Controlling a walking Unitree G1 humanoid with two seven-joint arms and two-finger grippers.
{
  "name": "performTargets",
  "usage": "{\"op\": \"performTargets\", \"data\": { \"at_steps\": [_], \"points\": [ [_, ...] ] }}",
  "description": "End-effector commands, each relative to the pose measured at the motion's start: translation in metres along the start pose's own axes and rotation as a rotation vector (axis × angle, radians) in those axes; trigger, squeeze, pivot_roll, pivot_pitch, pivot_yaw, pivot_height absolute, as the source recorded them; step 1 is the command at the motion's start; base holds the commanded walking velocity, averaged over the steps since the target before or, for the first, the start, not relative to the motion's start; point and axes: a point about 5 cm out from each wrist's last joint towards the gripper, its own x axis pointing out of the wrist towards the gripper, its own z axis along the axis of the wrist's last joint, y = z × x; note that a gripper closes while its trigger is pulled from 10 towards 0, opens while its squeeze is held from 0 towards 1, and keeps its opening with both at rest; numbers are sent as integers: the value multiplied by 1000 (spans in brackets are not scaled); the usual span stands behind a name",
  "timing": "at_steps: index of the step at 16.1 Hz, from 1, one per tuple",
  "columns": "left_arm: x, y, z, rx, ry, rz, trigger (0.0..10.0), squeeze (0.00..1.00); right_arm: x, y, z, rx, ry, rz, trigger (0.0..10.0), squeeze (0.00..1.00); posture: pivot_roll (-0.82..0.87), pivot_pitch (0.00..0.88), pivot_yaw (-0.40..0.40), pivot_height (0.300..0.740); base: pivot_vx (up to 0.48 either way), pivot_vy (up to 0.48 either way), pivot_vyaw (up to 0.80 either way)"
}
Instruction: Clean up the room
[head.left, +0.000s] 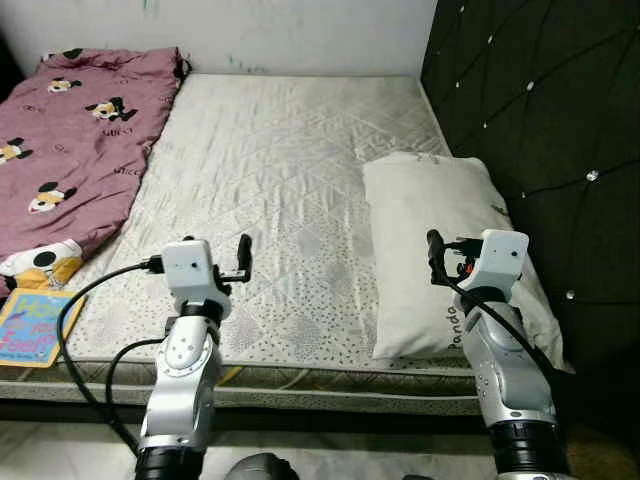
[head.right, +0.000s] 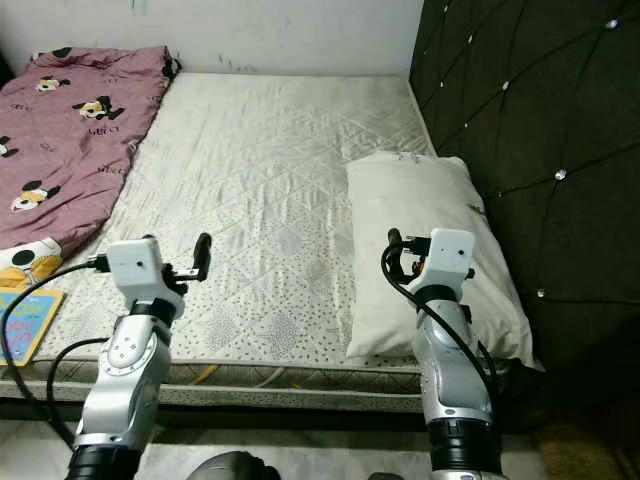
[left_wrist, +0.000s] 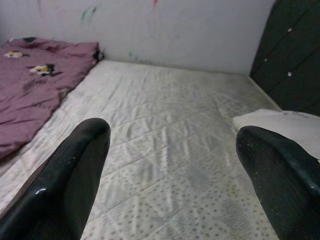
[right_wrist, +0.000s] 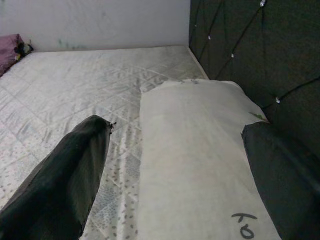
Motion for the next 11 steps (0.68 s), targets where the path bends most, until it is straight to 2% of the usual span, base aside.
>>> {"op": "performTargets", "data": {
  "at_steps": [1, 11],
  "points": [
    [-1, 1, 2, 1, -6, 8, 10000, 0, 2, 2, 1, -4, 1, 7, 10000, 0, -31, 8, 51, 740, 0, 352, 0],
    [1, -1, 2, -1, -6, 3, 10000, 0, 3, 2, 2, -12, -2, 6, 10000, 0, -38, 7, 53, 740, 0, 388, 0]
  ]
}}
